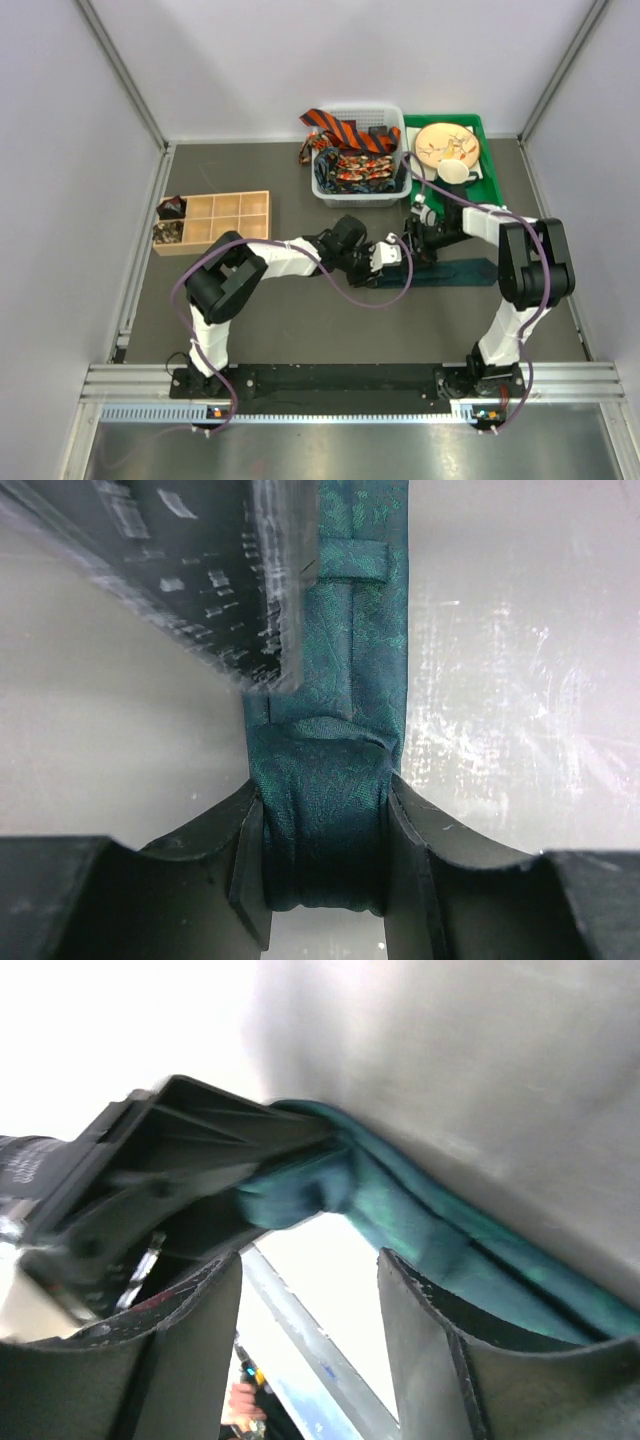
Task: Roll the ties
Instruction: Roll the tie at the center of the board.
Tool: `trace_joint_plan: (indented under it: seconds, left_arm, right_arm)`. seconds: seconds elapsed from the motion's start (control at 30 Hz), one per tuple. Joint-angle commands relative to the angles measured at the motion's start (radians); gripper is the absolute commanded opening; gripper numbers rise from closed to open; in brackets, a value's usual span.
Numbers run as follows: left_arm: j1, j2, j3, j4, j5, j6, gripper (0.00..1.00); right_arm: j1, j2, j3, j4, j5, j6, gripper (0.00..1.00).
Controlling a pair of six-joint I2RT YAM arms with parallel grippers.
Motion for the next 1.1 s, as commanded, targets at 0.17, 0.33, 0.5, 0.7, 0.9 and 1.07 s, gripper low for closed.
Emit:
trace_joint_plan:
  seconds: [0.17, 0.33, 0.5, 0.7, 0.9, 1.07]
  left_arm:
    - [-0.028, 0.046, 0.056, -0.268, -0.122, 0.034, 0.25]
    - [-0.029, 0.063, 0.082, -0.280, -0.126, 0.031, 0.26]
    - [-0.031, 0.074, 0.086, -0.285, -0.123, 0.027, 0.27]
    - [-0.034, 0.078, 0.080, -0.283, -0.111, 0.022, 0.27]
    - [-0.032, 0.081, 0.086, -0.308, -0.120, 0.025, 0.31]
    - [-0.026, 0.077, 0.083, -0.302, -0.109, 0.016, 0.49]
  right_arm:
    - [0.068, -0.040, -0.088, 0.297, -0.126, 0.225, 0.54]
    - [0.109, -0.015, -0.097, 0.367, -0.102, 0.270, 0.50]
    - [0.146, -0.009, -0.109, 0.369, -0.073, 0.268, 0.47]
    - [0.151, 0.006, -0.137, 0.418, -0.064, 0.279, 0.32]
    - [0.149, 0.029, -0.123, 0.359, 0.007, 0.219, 0.00]
    - [0.125, 0.043, -0.114, 0.288, 0.096, 0.172, 0.00]
